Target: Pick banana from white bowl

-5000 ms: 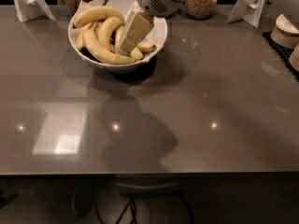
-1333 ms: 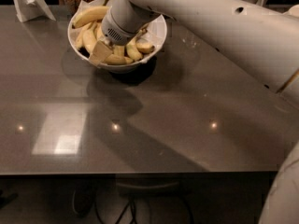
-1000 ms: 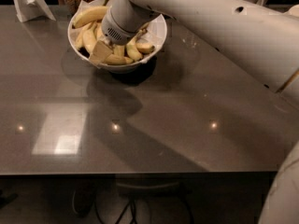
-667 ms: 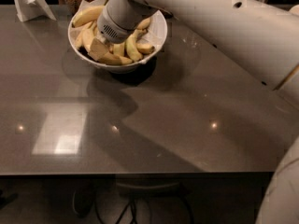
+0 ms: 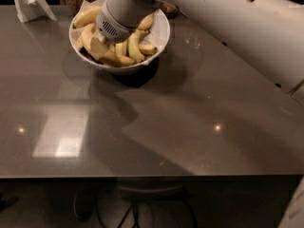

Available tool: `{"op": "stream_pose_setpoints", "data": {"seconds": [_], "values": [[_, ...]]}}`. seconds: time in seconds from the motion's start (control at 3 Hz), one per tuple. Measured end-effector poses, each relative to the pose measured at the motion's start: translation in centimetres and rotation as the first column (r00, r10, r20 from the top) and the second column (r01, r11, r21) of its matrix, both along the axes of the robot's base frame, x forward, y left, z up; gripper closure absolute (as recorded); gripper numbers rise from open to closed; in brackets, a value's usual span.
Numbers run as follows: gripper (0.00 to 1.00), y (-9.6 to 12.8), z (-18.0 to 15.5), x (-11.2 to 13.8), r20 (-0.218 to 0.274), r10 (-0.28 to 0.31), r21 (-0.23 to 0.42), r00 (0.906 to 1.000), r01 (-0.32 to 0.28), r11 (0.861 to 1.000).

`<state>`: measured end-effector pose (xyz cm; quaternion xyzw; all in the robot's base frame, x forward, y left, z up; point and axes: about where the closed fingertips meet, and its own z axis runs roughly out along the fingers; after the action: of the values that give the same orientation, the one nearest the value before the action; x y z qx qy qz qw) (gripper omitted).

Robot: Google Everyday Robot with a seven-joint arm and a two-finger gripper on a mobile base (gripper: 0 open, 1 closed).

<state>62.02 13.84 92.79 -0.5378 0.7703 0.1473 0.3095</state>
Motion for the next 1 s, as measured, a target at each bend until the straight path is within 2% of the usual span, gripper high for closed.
{"op": "stream_pose_setpoints", "data": {"seconds": [1.0], "values": [[1.00, -2.0, 4.8, -1.1, 0.059, 0.030, -0.024, 0.9978, -0.028, 0.999]]}}
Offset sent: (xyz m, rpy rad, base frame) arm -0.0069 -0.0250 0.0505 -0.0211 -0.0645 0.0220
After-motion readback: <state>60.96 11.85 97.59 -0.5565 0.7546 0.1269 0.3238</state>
